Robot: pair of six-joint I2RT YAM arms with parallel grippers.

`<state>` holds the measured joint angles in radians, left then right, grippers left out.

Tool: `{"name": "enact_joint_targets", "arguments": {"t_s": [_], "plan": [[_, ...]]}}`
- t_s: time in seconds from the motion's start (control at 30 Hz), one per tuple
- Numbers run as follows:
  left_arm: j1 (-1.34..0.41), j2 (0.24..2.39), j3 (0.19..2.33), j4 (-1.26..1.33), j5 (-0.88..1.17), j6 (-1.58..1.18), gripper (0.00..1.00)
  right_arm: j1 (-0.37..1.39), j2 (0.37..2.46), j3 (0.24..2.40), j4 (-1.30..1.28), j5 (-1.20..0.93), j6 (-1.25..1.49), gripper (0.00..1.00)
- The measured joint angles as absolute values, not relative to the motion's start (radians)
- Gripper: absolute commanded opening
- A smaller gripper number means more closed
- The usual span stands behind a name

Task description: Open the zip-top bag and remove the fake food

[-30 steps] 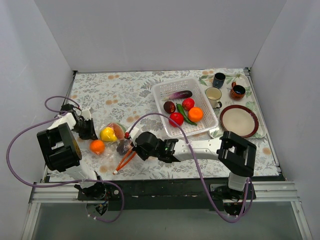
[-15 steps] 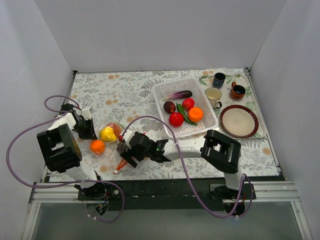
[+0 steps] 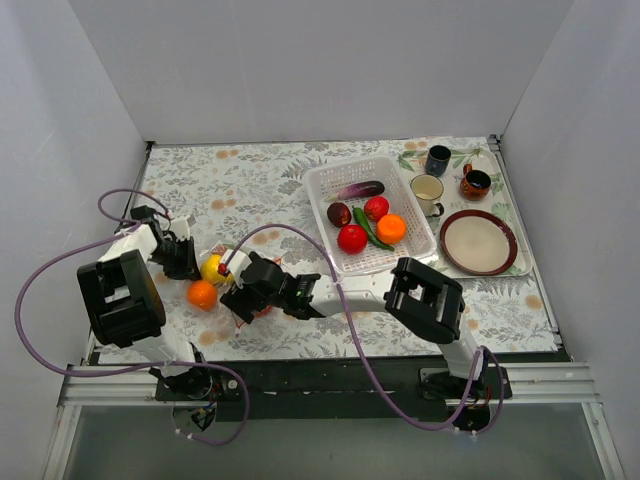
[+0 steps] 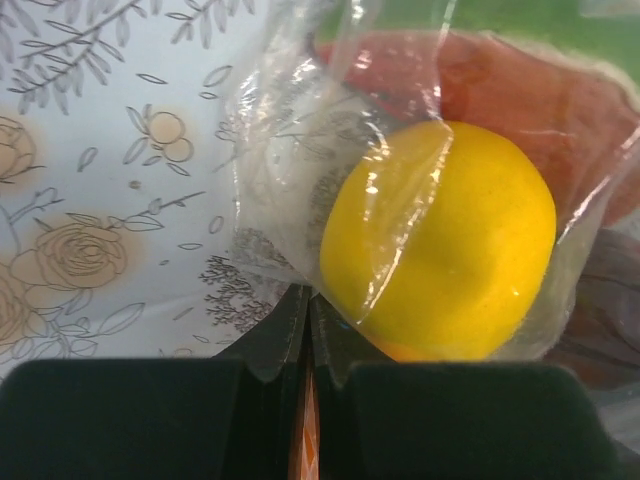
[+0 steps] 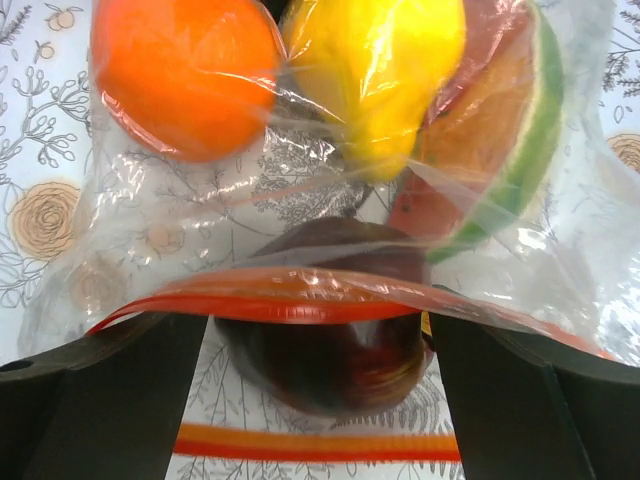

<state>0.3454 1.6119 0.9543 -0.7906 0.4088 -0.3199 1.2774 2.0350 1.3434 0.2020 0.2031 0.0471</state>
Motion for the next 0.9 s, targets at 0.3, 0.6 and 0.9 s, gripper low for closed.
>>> {"name": "enact_joint_targets", "arguments": {"t_s": [0.3,0.6,0.9], "plan": [[0.311,1.593,0.975,-0.866,0.456,-0.295,0.0,1.277,2.143,1.4,0.179,0.218,0.023,0.93],[0.31,1.593,1.074,-0.922,0.456,-0.302,0.0,1.277,2.044,1.281,0.167,0.218,0.022,0.59],[0.31,1.589,1.461,-1.048,0.53,-0.318,0.0,1.277,1.723,1.095,0.154,0.25,0.036,0.59]]}}
